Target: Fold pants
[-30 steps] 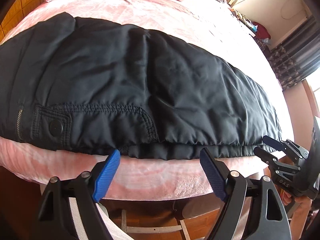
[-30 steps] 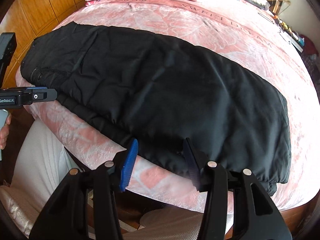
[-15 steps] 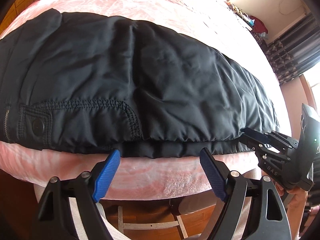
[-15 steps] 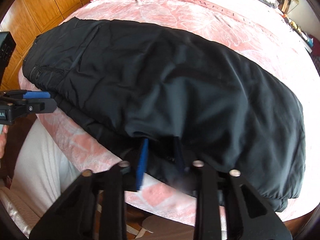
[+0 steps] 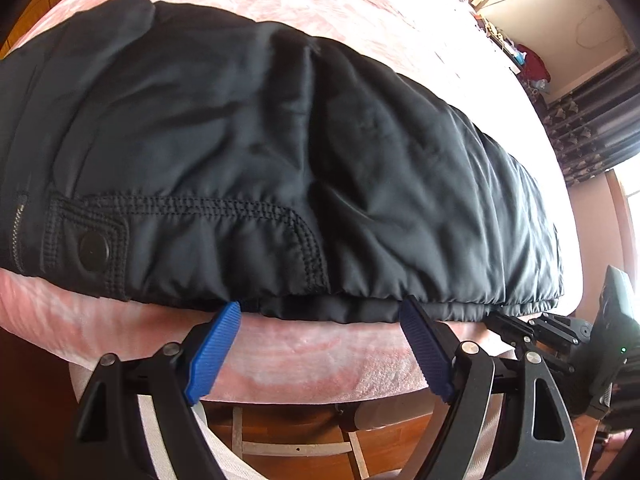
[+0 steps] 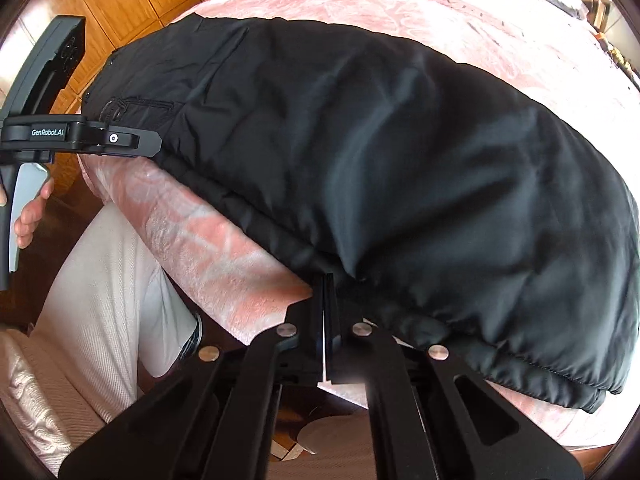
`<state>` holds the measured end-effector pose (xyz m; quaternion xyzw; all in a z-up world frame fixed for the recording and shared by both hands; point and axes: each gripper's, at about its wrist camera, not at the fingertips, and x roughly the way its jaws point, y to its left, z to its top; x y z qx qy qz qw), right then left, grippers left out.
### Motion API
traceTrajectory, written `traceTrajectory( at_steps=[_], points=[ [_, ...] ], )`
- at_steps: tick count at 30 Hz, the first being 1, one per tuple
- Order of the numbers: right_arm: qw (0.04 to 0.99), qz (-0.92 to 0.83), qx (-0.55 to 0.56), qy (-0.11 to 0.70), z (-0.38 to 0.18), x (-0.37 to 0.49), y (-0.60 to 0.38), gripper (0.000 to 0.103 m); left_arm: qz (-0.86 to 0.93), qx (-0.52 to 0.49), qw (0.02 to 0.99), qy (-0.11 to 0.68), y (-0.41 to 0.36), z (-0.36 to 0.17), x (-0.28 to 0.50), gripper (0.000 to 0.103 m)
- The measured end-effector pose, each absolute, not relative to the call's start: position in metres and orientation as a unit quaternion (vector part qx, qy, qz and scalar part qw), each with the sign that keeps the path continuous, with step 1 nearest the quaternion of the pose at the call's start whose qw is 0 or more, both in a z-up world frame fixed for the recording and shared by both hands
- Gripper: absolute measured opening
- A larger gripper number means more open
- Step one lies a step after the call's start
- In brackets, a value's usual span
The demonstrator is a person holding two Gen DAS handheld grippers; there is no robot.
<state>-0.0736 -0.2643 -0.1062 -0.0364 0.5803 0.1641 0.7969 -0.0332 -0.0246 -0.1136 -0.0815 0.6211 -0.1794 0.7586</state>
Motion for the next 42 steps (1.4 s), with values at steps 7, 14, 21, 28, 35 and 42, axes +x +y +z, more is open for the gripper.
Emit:
traceTrajectory(
  at_steps=[7, 14, 21, 28, 35, 42],
  points=[
    [0.804, 0.176, 0.047, 0.565, -0.09, -0.079, -0.278, 0.0, -0.211, -0.141, 0.735, 0.629, -0.022, -0.11, -0.043, 0.082],
    [0.797, 0.168, 0.15, 0.56, -0.087, -0.077, -0.301, 0.001, -0.218, -0.228, 0.698, 0.643, -0.028, -0.128, -0.034, 0.081],
    [0.796, 0.157, 0.188, 0.554, -0.084, -0.08, -0.315, 0.004, -0.194, -0.283, 0.681, 0.647, -0.021, -0.137, -0.021, 0.08],
    [0.794, 0.156, 0.195, 0.555, -0.084, -0.084, -0.321, 0.004, -0.174, -0.331, 0.664, 0.647, -0.004, -0.134, -0.021, 0.066],
    [0.793, 0.157, 0.195, 0.556, -0.087, -0.08, -0.32, 0.004, -0.18, -0.345, 0.66, 0.643, -0.006, -0.124, -0.024, 0.066],
    [0.794, 0.164, 0.187, 0.554, -0.082, -0.08, -0.317, 0.004, -0.199, -0.351, 0.654, 0.64, -0.023, -0.121, -0.024, 0.066]
  ],
)
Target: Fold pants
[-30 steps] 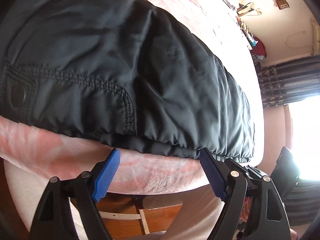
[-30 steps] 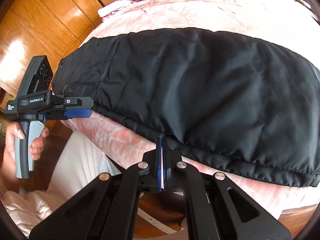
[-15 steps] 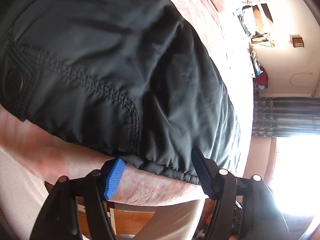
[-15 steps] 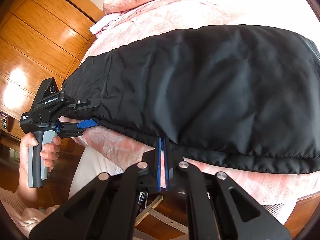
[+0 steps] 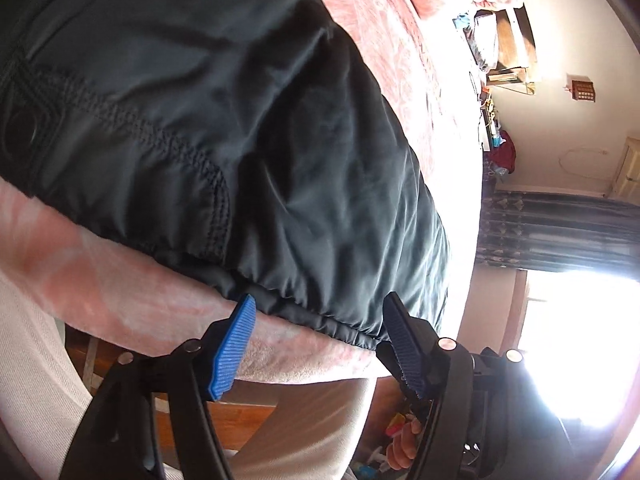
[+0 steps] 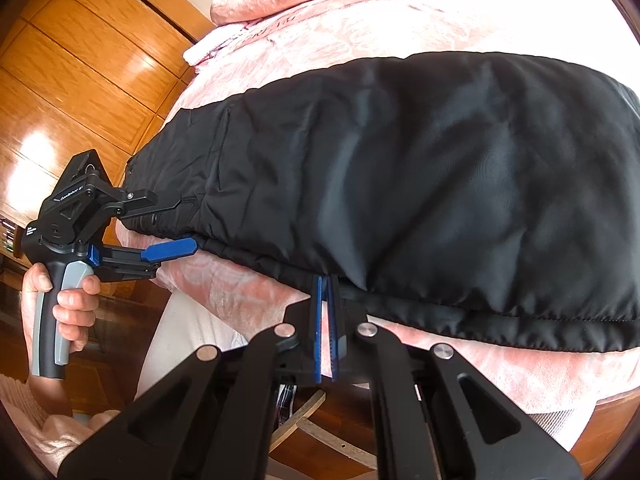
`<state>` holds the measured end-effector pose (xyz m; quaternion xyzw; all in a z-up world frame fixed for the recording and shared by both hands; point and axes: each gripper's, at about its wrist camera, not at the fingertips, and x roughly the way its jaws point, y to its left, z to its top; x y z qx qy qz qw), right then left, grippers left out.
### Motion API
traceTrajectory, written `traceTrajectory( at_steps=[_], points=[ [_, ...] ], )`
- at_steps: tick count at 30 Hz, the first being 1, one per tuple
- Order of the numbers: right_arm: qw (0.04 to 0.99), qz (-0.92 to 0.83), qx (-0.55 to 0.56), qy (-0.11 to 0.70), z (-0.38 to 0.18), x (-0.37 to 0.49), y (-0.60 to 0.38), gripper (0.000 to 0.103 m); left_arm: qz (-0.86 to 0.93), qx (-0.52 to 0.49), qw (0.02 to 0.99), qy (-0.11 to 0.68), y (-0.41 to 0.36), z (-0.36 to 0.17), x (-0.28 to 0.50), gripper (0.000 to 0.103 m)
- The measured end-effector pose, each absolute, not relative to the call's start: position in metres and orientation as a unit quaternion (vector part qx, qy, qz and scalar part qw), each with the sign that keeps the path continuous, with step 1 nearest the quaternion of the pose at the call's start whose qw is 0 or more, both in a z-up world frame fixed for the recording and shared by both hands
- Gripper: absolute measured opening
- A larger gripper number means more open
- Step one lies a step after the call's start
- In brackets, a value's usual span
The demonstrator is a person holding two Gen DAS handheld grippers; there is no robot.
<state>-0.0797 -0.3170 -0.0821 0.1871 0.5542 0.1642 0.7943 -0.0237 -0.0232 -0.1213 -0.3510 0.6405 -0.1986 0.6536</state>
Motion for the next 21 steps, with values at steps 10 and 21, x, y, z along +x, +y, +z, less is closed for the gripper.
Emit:
traceTrajectory(
  at_steps=[10, 21],
  points=[
    [0.794, 0.158, 0.187, 0.556, -0.082, -0.079, -0.32, 0.005, -0.157, -0.371, 0.659, 0.635, -0.02, -0.144, -0.009, 0.06],
    [0.798, 0.136, 0.197, 0.553, -0.081, -0.077, -0.332, 0.015, -0.126, -0.321, 0.71, 0.614, -0.006, -0.14, -0.022, 0.005]
  ],
)
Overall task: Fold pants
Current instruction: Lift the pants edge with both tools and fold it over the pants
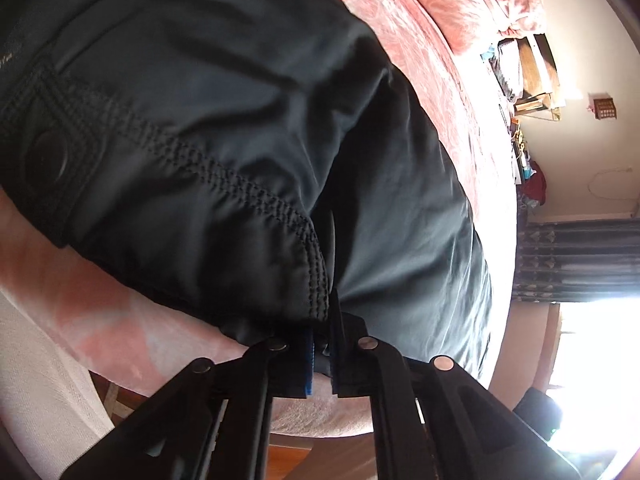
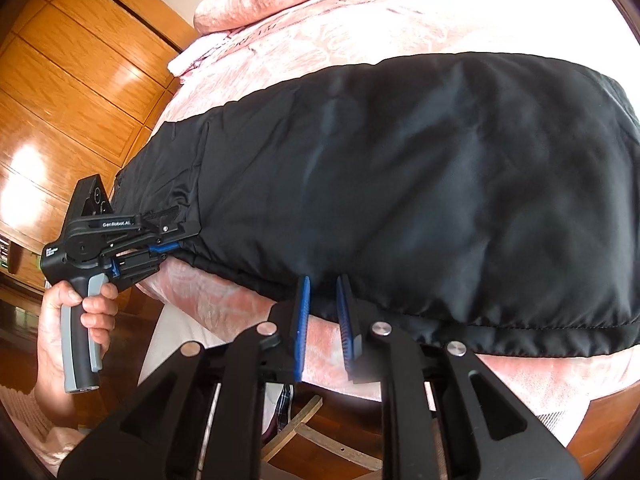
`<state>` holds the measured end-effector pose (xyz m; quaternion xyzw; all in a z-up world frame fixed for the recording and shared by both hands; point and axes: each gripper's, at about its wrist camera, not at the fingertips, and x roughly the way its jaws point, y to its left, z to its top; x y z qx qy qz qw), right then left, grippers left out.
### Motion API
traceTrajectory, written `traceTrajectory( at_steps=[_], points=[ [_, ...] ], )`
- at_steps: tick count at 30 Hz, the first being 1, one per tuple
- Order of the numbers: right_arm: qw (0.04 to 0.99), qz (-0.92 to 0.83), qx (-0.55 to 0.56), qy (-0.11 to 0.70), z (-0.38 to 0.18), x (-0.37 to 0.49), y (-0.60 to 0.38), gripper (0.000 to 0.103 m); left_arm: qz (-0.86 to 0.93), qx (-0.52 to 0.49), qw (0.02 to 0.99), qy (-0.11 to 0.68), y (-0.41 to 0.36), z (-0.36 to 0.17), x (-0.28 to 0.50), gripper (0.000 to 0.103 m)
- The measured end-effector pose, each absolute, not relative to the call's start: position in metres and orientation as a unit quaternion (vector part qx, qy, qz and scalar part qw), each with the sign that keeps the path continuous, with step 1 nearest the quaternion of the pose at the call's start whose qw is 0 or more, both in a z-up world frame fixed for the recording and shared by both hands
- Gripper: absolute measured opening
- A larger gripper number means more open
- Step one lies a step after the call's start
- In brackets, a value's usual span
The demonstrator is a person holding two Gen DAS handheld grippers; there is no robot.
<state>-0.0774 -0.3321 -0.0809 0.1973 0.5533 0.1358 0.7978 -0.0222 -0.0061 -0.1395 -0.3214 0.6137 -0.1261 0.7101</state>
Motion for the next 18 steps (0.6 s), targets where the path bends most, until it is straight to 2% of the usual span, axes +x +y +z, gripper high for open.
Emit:
traceTrajectory(
  at_steps=[8, 10, 13, 15, 16, 18],
  points=[
    [0.79, 0.12, 0.233, 0.554, -0.088, -0.079, -0.351, 0.017, -0.141, -0.289, 0.713, 0.623, -0.011, -0.142, -0.008, 0.006],
    [0.787, 0.119, 0.255, 0.548, -0.086, -0.081, -0.356, 0.033, -0.146, -0.293, 0.709, 0.625, -0.012, -0.139, -0.007, 0.01],
    [0.792, 0.112, 0.256, 0.543, -0.081, -0.082, -0.359, 0.033, -0.151, -0.271, 0.719, 0.622, -0.024, -0.125, -0.01, 0.032],
    [0.794, 0.102, 0.254, 0.543, -0.078, -0.083, -0.361, 0.033, -0.149, -0.244, 0.734, 0.616, -0.037, -0.112, -0.016, 0.064],
    [0.797, 0.096, 0.252, 0.54, -0.076, -0.084, -0.361, 0.033, -0.148, -0.229, 0.741, 0.614, -0.041, -0.106, -0.02, 0.068],
    [0.806, 0.078, 0.244, 0.533, -0.073, -0.083, -0.362, 0.034, -0.163, -0.203, 0.751, 0.607, -0.054, -0.097, -0.027, 0.068]
  ],
)
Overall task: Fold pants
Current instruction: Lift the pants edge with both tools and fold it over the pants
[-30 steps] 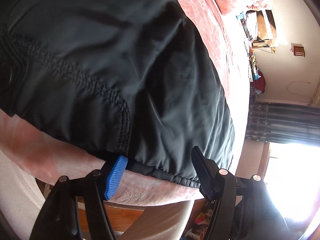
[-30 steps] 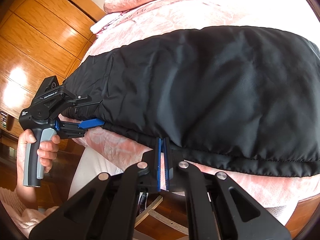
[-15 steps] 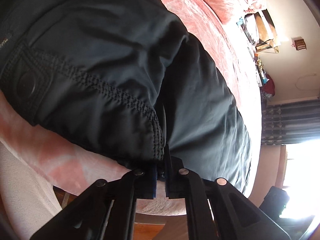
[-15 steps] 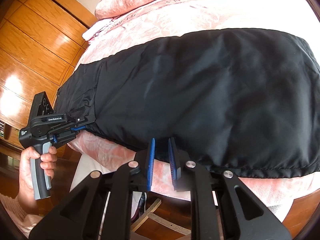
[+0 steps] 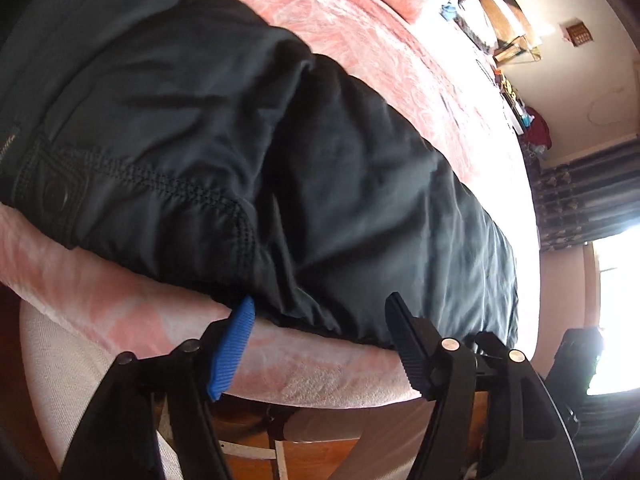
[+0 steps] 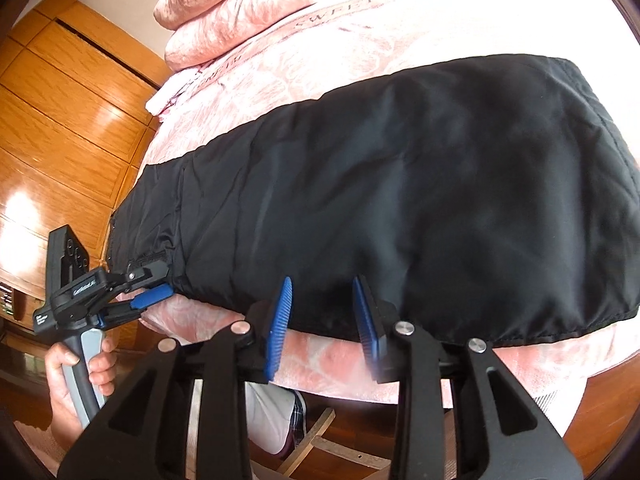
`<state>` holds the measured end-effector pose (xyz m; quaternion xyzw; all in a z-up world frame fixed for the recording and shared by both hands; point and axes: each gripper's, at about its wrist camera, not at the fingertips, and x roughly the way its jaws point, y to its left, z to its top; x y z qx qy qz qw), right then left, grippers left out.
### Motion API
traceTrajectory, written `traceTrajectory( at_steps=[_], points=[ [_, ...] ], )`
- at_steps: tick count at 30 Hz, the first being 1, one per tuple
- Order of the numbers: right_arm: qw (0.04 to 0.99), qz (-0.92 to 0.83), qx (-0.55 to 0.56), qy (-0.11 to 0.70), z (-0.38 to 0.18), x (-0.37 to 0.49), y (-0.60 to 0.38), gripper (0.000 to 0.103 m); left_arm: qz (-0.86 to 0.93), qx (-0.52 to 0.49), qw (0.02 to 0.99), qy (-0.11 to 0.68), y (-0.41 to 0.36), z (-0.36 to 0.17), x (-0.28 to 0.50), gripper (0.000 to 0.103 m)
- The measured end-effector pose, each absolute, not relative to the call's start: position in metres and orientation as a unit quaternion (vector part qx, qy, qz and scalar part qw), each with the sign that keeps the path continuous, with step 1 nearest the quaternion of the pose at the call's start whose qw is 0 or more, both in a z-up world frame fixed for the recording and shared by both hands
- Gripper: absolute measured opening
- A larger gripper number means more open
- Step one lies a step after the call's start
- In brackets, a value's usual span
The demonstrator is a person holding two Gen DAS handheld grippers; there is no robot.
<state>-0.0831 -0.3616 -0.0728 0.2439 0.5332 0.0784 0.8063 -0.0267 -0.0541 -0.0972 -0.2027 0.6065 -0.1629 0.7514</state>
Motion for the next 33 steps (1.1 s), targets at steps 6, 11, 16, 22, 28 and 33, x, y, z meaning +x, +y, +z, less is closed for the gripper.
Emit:
traceTrajectory(
  at_steps=[6, 11, 16, 22, 28, 33],
  points=[
    [0.792, 0.052, 0.237, 0.56, -0.095, -0.075, -0.364, 0.036, -0.165, -0.156, 0.753, 0.618, -0.071, -0.116, -0.021, 0.067],
    [0.799, 0.055, 0.264, 0.538, -0.075, -0.082, -0.376, 0.04, -0.173, -0.155, 0.753, 0.616, -0.073, -0.103, -0.026, 0.067],
    [0.79, 0.05, 0.315, 0.524, -0.058, -0.097, -0.404, 0.043, -0.214, -0.153, 0.75, 0.607, -0.099, -0.081, -0.032, 0.067],
    [0.754, 0.056, 0.372, 0.538, -0.068, -0.107, -0.413, 0.051, -0.24, -0.097, 0.775, 0.577, -0.137, -0.075, -0.018, 0.068],
    [0.717, 0.043, 0.418, 0.557, -0.092, -0.112, -0.416, 0.06, -0.201, -0.022, 0.785, 0.586, -0.141, -0.111, 0.001, 0.068],
    [0.703, 0.014, 0.467, 0.536, -0.109, -0.117, -0.434, 0.059, -0.204, -0.044, 0.775, 0.597, -0.136, -0.113, 0.007, 0.067]
  ],
)
